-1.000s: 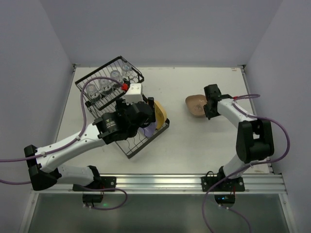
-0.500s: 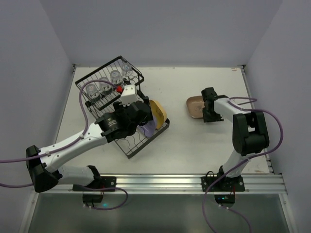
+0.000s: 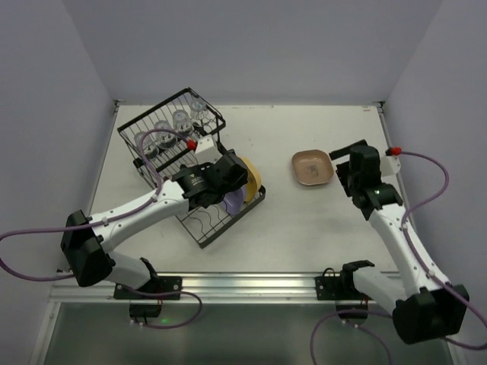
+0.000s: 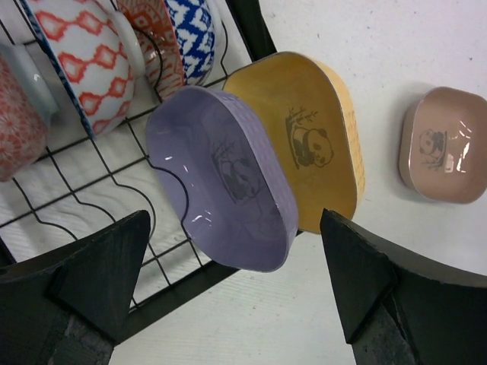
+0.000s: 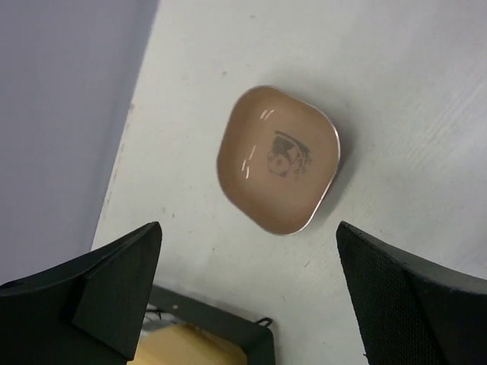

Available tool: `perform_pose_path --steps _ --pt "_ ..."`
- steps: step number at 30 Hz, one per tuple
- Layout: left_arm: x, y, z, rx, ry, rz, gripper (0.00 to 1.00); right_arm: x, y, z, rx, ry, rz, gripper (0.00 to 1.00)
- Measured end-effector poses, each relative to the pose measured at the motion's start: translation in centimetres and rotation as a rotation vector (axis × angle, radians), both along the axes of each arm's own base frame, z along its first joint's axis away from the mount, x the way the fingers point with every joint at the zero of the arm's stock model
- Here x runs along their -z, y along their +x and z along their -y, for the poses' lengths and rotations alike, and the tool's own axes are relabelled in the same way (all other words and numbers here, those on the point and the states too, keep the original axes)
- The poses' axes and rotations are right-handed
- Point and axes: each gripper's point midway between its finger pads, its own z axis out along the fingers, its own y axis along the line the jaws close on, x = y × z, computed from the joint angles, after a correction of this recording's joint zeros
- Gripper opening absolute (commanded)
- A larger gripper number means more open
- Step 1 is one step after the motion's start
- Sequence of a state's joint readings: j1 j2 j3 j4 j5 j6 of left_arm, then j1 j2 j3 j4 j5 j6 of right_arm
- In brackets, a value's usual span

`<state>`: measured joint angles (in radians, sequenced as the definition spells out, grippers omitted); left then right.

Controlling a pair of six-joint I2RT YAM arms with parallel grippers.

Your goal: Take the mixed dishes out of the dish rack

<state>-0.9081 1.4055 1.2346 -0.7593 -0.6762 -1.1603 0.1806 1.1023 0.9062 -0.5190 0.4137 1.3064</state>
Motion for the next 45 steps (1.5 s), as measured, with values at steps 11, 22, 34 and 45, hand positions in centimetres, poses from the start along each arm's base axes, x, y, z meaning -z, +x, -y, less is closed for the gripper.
perform_pose_path --steps 11,22,34,45 --pt "2.2 2.2 1.4 -0.074 -0.16 -0.03 0.64 -8.4 -8.1 -4.7 -0.583 -0.207 0.464 0.99" --pt "4.7 4.1 2.2 -0.101 -0.247 -0.042 0.23 -8.1 -10.5 -6.6 -0.784 -0.28 0.485 0.99" --pt "4.2 4.1 3.5 -0.111 -0.406 -0.007 0.0 -8.1 -10.9 -6.5 -0.797 -0.303 0.488 0.99" --pt "3.2 1.9 1.8 -0.084 -0.481 0.04 0.0 -8.4 -11.4 -5.9 -0.767 -0.317 0.497 0.99"
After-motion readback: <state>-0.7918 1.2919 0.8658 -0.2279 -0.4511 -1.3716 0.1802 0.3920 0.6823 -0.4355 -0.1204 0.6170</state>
